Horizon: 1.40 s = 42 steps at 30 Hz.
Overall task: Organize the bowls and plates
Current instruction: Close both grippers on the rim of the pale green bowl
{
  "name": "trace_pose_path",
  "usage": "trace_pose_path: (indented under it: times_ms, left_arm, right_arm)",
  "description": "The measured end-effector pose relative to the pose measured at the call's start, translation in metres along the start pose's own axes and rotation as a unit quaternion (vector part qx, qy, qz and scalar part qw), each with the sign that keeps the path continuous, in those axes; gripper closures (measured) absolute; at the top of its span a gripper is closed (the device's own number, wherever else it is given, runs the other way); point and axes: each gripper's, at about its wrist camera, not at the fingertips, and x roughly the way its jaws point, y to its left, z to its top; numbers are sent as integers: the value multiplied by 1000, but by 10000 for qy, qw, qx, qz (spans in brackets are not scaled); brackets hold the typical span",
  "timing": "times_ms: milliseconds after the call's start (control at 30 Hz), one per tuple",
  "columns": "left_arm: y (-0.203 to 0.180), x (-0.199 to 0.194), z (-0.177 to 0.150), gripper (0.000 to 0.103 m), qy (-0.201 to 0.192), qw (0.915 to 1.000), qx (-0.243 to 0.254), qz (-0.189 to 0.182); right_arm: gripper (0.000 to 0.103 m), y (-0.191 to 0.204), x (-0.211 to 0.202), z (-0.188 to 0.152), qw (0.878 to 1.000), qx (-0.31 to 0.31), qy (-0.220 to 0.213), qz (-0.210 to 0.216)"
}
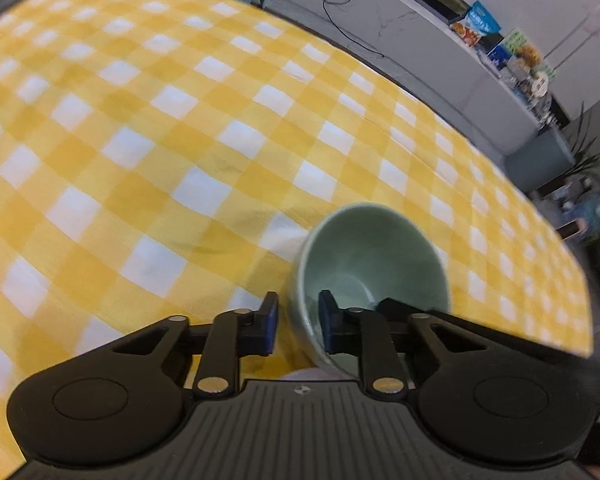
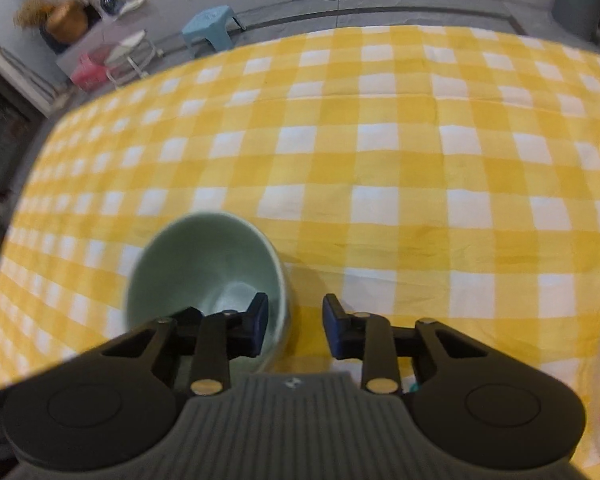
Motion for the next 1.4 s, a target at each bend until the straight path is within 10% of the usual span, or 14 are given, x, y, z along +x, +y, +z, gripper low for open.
trace_pose_path:
  times_ms: [533, 667, 1400]
  left_arm:
    - [0, 2, 1, 90, 70, 9999, -108, 93]
    - [-7, 0, -1, 89, 2, 9997, 72, 212]
    - [-35, -36, -10, 91, -169, 9962, 812, 259]
  right_arm:
    - [68, 4, 3, 4, 9991, -427, -63, -22]
    - [93, 4, 2, 1, 9992, -338, -93, 170]
    - [96, 2, -46, -12, 9975, -137, -679, 166]
